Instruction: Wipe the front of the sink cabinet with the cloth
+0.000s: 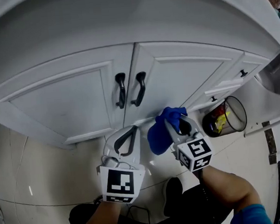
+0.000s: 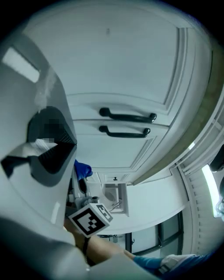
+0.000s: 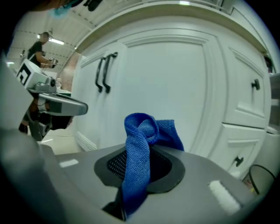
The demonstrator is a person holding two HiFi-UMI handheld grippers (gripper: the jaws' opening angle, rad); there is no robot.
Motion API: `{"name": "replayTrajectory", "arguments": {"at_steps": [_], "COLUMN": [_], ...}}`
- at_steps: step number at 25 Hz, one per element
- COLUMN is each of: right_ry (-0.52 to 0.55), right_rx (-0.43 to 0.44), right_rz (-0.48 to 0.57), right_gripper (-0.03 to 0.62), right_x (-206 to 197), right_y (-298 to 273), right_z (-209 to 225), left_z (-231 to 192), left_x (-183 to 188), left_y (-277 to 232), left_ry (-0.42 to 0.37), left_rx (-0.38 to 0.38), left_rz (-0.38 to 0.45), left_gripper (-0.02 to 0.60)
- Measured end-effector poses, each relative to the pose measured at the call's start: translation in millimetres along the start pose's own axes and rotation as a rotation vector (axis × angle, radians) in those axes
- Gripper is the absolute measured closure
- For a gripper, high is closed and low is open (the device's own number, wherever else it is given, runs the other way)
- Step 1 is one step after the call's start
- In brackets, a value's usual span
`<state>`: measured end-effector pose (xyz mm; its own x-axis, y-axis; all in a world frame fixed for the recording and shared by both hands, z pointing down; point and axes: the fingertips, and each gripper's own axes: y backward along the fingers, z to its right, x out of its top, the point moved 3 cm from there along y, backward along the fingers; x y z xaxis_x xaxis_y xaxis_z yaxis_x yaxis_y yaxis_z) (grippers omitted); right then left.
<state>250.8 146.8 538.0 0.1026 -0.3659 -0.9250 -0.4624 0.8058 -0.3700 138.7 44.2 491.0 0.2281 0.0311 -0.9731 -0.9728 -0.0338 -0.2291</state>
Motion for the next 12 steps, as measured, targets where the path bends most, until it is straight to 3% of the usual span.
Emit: {"name": "replayTrajectory", "arguments": {"at_steps": [6, 12], "right_ry": [-0.115, -0.133], "right_rx": [-0.200, -0.247], "right_rz": [-0.058, -0.089], "right_gripper": [0.507, 0.507], "right_x": [-48, -57], "right_y": [14, 0], "right_z": [97, 124], "left_z": [37, 47], "left_x": [-20, -43], "left_y": [-39, -53], "left_ry": [0.035, 0.077], "left_rx": [-0.062, -0.069], "left_rz": [-0.045, -0.094], "left_gripper": [0.577, 0.578]}}
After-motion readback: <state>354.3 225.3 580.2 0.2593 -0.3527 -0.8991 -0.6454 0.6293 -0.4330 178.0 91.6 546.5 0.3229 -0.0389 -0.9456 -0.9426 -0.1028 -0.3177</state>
